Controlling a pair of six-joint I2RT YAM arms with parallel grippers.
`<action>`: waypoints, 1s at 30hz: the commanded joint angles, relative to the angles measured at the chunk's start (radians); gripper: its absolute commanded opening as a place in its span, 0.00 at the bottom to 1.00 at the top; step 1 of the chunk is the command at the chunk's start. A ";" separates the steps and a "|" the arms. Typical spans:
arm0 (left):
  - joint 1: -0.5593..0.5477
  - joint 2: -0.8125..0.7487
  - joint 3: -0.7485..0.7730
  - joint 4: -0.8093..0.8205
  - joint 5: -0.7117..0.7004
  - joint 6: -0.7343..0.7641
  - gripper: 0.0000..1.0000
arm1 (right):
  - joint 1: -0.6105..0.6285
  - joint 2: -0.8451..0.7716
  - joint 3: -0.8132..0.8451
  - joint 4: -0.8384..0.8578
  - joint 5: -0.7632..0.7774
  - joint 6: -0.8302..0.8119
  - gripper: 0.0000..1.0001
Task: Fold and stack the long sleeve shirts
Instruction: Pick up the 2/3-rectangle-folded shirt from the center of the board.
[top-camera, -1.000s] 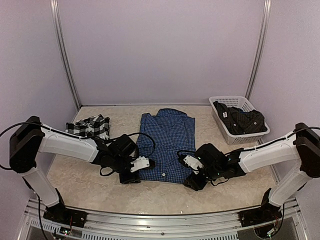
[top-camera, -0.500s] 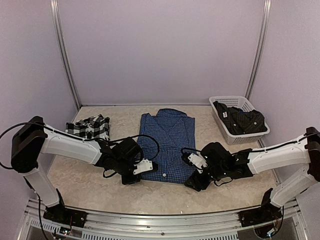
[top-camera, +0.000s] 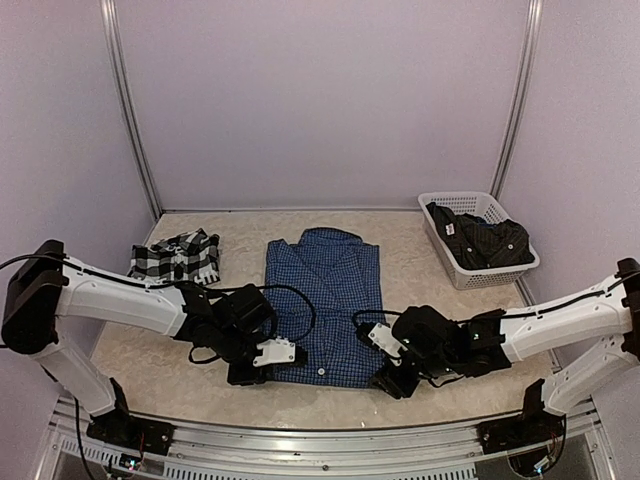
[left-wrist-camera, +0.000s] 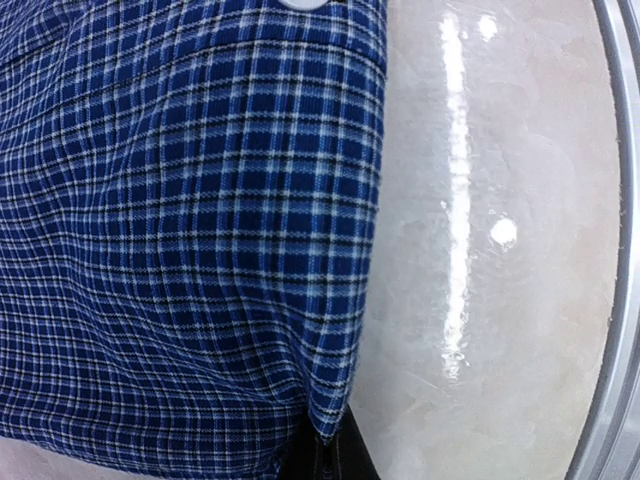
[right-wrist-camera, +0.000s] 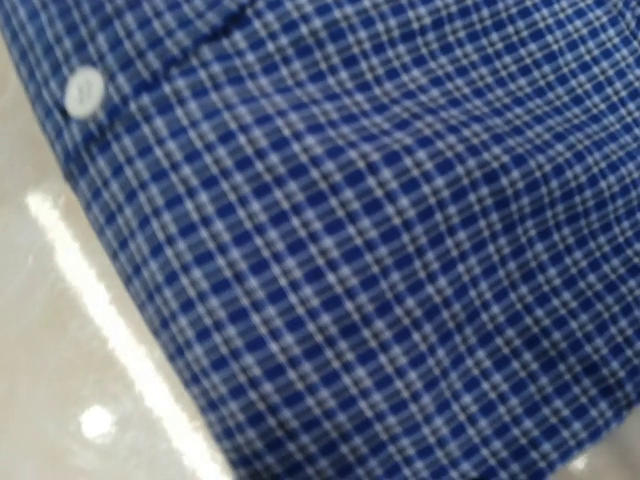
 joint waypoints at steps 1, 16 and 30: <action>-0.013 -0.071 -0.039 -0.036 0.039 0.031 0.00 | 0.067 0.018 0.034 -0.056 0.074 -0.006 0.58; -0.012 -0.043 -0.021 -0.041 0.047 0.028 0.00 | 0.127 0.159 0.096 -0.086 0.136 -0.061 0.50; -0.008 -0.097 -0.056 -0.035 0.084 0.036 0.00 | 0.126 0.230 0.112 -0.121 0.066 -0.046 0.17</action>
